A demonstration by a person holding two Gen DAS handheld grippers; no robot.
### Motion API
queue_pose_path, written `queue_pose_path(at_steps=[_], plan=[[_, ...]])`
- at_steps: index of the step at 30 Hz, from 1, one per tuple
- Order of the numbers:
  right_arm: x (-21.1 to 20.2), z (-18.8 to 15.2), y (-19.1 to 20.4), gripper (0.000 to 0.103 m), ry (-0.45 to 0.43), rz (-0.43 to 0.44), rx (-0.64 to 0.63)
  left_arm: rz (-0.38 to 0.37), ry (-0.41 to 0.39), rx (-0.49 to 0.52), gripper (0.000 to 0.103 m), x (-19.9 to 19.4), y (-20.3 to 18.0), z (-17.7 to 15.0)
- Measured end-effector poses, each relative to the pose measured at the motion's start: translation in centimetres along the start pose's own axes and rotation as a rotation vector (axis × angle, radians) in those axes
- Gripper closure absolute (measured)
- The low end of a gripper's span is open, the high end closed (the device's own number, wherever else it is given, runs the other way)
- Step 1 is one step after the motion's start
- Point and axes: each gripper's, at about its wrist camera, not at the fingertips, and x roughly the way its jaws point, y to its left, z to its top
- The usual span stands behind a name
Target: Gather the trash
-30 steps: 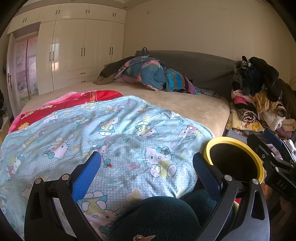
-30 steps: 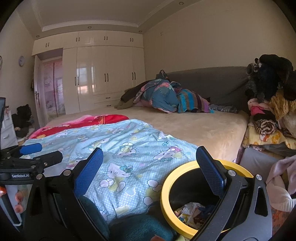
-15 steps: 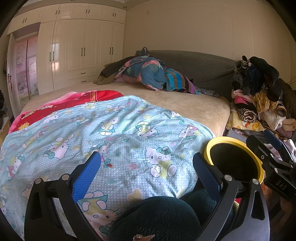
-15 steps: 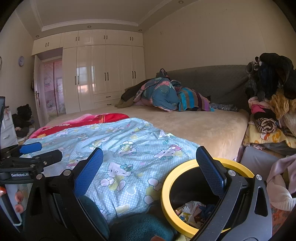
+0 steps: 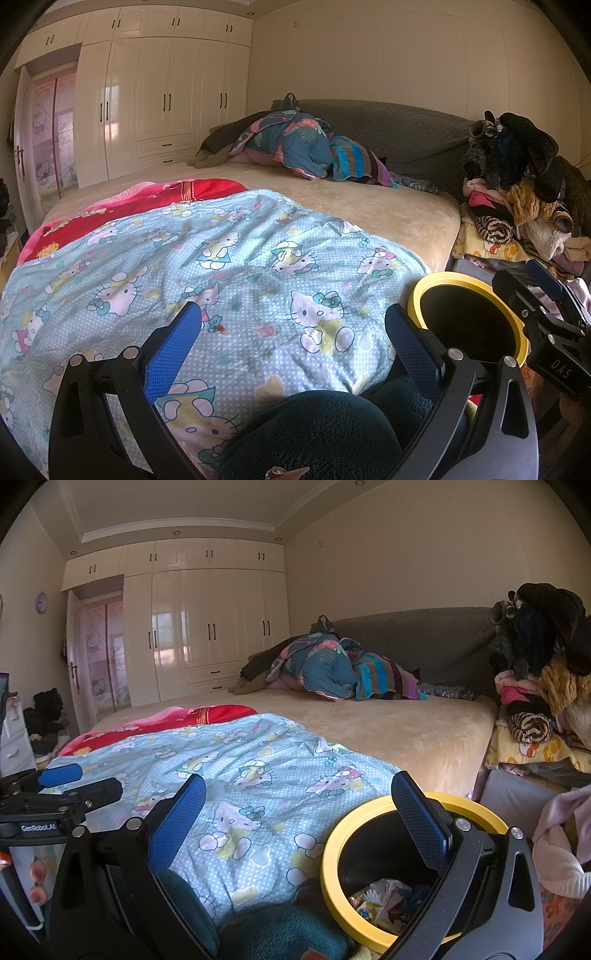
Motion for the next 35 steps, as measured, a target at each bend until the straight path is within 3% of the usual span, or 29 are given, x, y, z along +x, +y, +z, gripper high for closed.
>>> queue_pose_path(at_steps=[17, 20, 23, 26, 28, 32, 35], plan=[[0.4, -0.3, 0.1, 0.01, 0.016, 0.007, -0.01, 0.009, 0.02, -0.012, 0.006, 0.2, 0.9, -0.3], [0.9, -0.3, 0.3, 0.01, 0.03, 0.014, -0.012, 0.029, 0.032, -0.049, 0.006, 0.4, 2.0, -0.4], [2.4, 1.1, 2.2, 0.01, 0.053, 0.075, -0.041, 0.077, 0.048, -0.117, 0.006, 0.8, 4.4, 0.0], [5.4, 2.9, 5.6, 0.01, 0.119, 0.164, -0.016, 0.218, 0.05, -0.176, 0.006, 0.8, 9.6, 0.4], [7.7, 4.0, 9.0, 0.01, 0.164, 0.23, 0.008, 0.344, 0.052, -0.267, 0.006, 0.2, 15.9, 0.2], [14.3, 4.0, 19.4, 0.01, 0.375, 0.396, -0.044, 0.601, 0.124, -0.404, 0.006, -0.9, 28.0, -2.3], [19.2, 0.6, 29.2, 0.01, 0.586, 0.493, -0.135, 0.762, 0.23, -0.499, 0.006, -1.2, 36.6, -5.6]])
